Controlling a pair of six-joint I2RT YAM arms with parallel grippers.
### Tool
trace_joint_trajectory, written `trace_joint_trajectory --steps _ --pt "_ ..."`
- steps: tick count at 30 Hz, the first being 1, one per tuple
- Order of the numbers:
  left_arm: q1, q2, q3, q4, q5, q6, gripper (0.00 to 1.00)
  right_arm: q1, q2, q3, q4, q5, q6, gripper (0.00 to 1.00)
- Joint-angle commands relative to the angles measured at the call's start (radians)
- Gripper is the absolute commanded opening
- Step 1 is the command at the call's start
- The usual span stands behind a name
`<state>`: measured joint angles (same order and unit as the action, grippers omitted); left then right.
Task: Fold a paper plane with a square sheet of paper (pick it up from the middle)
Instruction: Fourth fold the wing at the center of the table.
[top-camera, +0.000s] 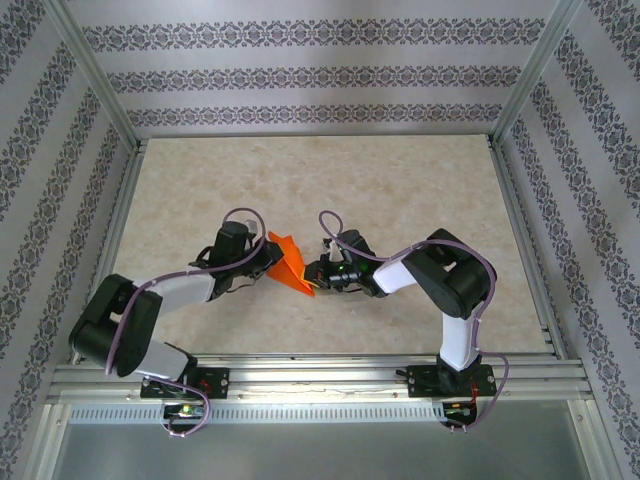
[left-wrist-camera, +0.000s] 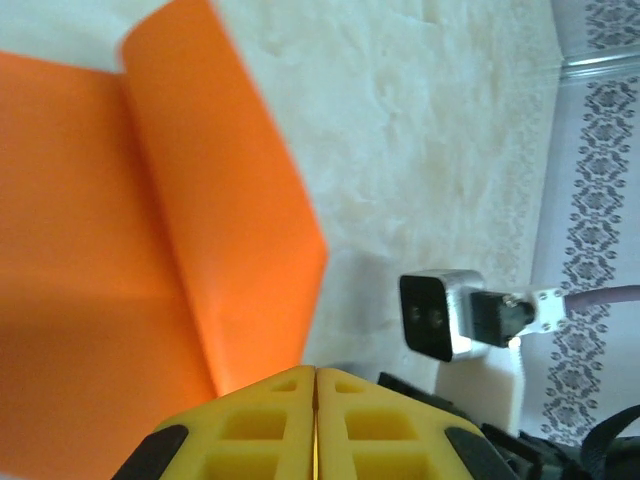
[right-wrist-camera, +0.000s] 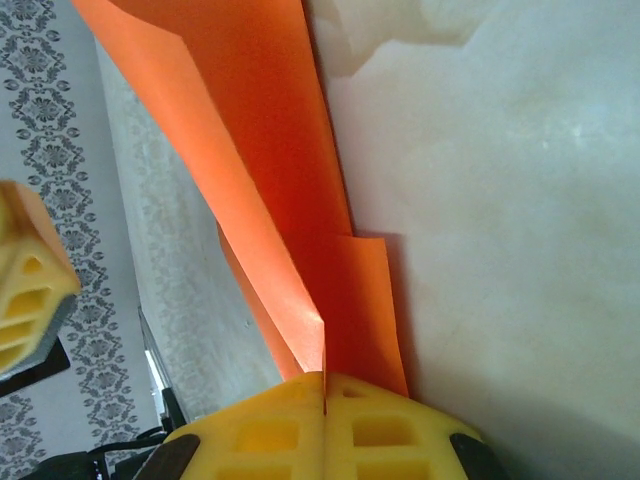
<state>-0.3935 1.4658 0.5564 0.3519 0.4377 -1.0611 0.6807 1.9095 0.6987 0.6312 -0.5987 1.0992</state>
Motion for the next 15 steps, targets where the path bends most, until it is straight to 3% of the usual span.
trace_joint_trajectory --steps 1,8,15 --pt "-0.010 0.071 0.051 0.091 0.056 0.021 0.10 0.023 0.026 0.013 -0.079 -0.009 -0.028 0.00" --pt "-0.011 0.209 0.091 0.173 0.076 -0.010 0.10 0.023 0.031 0.022 -0.108 -0.013 -0.036 0.00" --pt "-0.011 0.222 0.053 0.138 0.020 -0.013 0.09 0.020 0.045 0.034 -0.100 -0.041 -0.022 0.00"
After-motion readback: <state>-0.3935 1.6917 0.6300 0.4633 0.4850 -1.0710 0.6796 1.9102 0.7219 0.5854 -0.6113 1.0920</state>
